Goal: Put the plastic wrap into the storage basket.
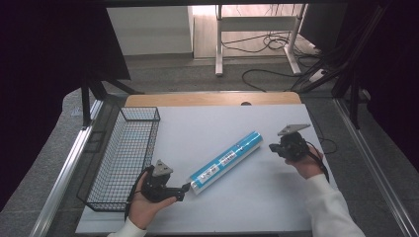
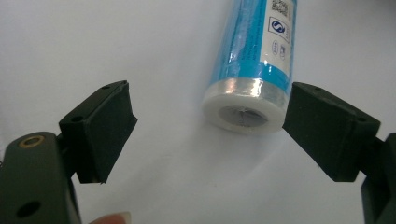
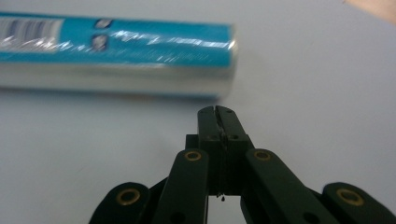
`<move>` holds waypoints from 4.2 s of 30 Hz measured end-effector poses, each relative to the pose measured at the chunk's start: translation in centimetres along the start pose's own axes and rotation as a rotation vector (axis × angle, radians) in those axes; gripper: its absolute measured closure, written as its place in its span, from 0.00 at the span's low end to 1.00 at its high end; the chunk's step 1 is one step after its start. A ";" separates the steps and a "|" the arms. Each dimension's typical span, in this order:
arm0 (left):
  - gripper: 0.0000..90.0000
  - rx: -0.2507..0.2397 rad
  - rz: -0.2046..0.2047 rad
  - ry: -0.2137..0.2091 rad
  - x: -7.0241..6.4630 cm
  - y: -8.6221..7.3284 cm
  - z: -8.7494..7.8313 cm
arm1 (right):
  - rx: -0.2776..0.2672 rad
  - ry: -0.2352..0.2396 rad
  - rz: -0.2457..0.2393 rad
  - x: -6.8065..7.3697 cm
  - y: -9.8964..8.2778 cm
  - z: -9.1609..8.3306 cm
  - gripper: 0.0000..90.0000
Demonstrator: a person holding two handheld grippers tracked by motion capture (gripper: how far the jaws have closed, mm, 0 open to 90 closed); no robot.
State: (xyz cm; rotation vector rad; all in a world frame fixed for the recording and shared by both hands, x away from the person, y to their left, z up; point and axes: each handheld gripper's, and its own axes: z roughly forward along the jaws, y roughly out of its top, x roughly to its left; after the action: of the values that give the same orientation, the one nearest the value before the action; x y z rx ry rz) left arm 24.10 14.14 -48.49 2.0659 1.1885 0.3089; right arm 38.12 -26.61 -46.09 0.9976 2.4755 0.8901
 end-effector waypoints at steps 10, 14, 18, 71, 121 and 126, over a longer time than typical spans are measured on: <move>0.18 0.001 0.004 -0.008 -0.1 -0.2 -0.2 | -0.050 0.056 0.022 5.4 -4.3 -3.4 0.99; 0.18 -0.006 -0.001 -0.004 0.1 -0.2 -0.3 | -0.026 0.036 -0.001 6.9 -5.8 -3.4 0.89; 0.18 -0.008 -0.005 -0.001 0.2 -0.2 -0.4 | -0.066 0.012 0.031 7.4 -7.4 -3.9 0.61; 0.22 0.128 0.186 -0.139 -4.4 11.1 4.3 | -0.104 -0.040 0.133 6.3 -8.9 -3.7 0.28; 0.35 0.550 0.202 -0.099 -5.1 15.6 16.5 | -0.092 -0.046 0.146 6.1 -9.2 -3.6 0.28; 0.35 0.572 0.204 -0.110 -5.0 15.8 16.6 | -0.092 -0.051 0.149 6.0 -9.3 -3.5 0.28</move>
State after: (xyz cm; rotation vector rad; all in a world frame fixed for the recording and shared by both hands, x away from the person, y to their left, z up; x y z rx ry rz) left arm 40.44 -2.69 -48.69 2.6661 1.0833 -0.0659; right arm 27.48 -29.07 -49.89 1.1692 2.3201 1.0014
